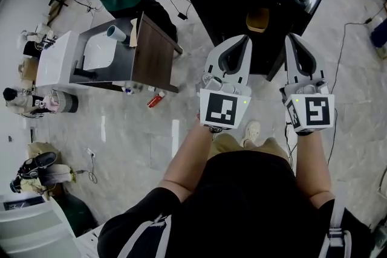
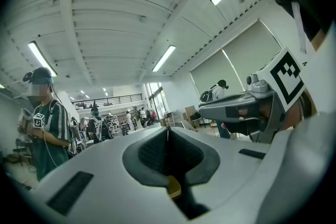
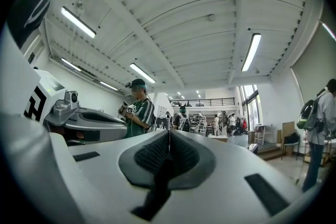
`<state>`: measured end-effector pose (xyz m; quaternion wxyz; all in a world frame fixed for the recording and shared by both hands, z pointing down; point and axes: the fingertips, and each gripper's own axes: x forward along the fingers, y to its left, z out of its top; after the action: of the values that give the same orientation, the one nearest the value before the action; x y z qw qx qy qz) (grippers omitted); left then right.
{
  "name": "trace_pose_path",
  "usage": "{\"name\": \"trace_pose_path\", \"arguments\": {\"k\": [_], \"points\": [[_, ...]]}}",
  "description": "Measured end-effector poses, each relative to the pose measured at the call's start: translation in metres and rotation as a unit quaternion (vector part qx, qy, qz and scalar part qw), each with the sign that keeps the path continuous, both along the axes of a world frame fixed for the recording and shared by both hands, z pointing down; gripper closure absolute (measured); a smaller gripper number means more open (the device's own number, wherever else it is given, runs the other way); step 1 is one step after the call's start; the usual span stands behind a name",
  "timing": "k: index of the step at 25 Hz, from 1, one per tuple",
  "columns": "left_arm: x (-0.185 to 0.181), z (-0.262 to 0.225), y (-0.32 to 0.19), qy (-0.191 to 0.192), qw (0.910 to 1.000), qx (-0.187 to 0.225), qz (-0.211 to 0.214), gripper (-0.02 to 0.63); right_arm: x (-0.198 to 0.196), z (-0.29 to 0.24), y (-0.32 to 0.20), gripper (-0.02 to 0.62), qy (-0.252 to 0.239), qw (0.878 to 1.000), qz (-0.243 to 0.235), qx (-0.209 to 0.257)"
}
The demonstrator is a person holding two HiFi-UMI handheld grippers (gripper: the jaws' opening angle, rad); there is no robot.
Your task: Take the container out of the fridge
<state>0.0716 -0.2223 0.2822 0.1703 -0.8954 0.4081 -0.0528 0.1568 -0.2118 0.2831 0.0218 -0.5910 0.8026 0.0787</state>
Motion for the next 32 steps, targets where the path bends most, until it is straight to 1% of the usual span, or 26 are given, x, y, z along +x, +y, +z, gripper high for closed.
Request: {"name": "trace_pose_path", "arguments": {"k": [6, 13, 19, 26, 29, 32], "points": [[0.015, -0.001, -0.01, -0.006, 1.0, 0.003, 0.001, 0.583, 0.014, 0.002, -0.01, 0.56, -0.008, 1.0, 0.001, -0.002], [0.027, -0.001, -0.015, -0.012, 0.9999, 0.004, 0.007, 0.583, 0.025, 0.0, -0.011, 0.56, -0.003, 1.0, 0.003, 0.001], [0.038, 0.002, -0.013, -0.016, 0.9996, 0.003, 0.022, 0.583, 0.028, 0.002, -0.009, 0.56, 0.002, 1.0, 0.008, 0.003], [0.04, 0.022, -0.025, -0.026, 0.9984, -0.044, 0.027, 0.583, 0.033, 0.008, -0.018, 0.56, -0.003, 1.0, 0.021, -0.001], [0.042, 0.029, -0.036, -0.027, 0.9977, -0.051, 0.036, 0.583, 0.031, 0.013, -0.03, 0.56, -0.003, 1.0, 0.026, -0.007], [0.043, 0.037, -0.053, -0.036, 0.9966, -0.058, 0.046, 0.583, 0.03, 0.017, -0.045, 0.56, -0.002, 0.999, 0.035, -0.013]]}}
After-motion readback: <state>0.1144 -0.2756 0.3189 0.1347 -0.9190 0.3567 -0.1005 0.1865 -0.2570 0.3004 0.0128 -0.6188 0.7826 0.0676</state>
